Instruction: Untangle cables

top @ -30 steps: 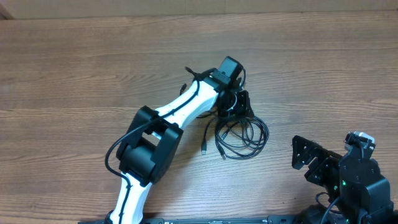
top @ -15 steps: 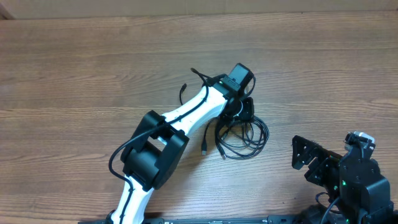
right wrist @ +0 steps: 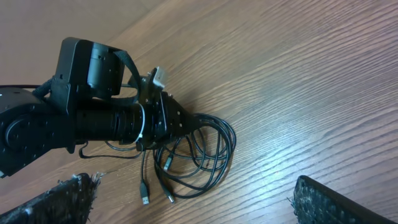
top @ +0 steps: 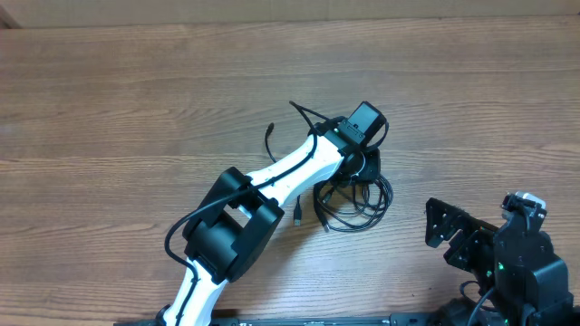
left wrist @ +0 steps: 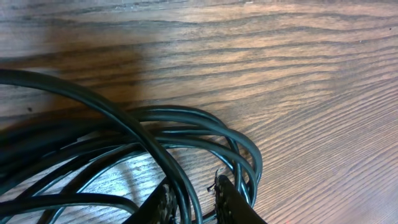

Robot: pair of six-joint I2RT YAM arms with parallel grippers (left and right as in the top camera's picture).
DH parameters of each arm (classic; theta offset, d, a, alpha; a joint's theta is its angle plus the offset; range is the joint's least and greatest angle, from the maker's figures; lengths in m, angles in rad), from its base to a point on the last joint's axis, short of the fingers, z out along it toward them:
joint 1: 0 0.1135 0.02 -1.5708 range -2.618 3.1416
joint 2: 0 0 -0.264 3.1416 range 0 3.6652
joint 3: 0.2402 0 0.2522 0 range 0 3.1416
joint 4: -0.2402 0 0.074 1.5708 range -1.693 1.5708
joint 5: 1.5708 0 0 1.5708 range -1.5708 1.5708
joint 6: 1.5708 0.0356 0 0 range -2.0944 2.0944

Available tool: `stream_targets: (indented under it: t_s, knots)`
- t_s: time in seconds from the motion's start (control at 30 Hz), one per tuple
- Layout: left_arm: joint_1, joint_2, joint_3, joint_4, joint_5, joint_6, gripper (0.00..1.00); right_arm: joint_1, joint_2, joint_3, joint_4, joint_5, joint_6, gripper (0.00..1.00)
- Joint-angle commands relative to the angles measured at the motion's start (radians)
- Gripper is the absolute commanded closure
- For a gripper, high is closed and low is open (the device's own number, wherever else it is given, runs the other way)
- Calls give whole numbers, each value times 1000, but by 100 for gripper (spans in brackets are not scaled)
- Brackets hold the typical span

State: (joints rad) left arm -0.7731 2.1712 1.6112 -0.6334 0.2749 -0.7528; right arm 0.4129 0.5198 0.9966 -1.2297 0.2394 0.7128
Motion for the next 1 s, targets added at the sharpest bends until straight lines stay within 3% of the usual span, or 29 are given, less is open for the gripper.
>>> stream_targets:
  t_s: [0.0, 0.07, 0.2, 0.37, 0.57, 0.7, 0.97]
  knots:
    - [-7, -18, 22, 5, -23, 5, 79, -2, -8, 5, -7, 3, -7, 0]
    - [-9, -6, 21, 5, -22, 5, 81, -2, -8, 5, -15, 3, -7, 0]
    - [-15, 7, 21, 11, -19, 4, 96, -2, -8, 5, -26, 3, -7, 0]
    - [-14, 7, 21, 50, -1, 4, 92, -2, -8, 5, -25, 3, -7, 0]
    - [-13, 7, 21, 55, 15, 14, 96, -2, -8, 5, -30, 3, -7, 0]
    - [12, -4, 30, 53, 110, 86, 96, -2, -8, 5, -40, 3, -7, 0]
    - [222, -180, 68, -52, 473, 215, 96, -2, -8, 4, -35, -89, -7, 0]
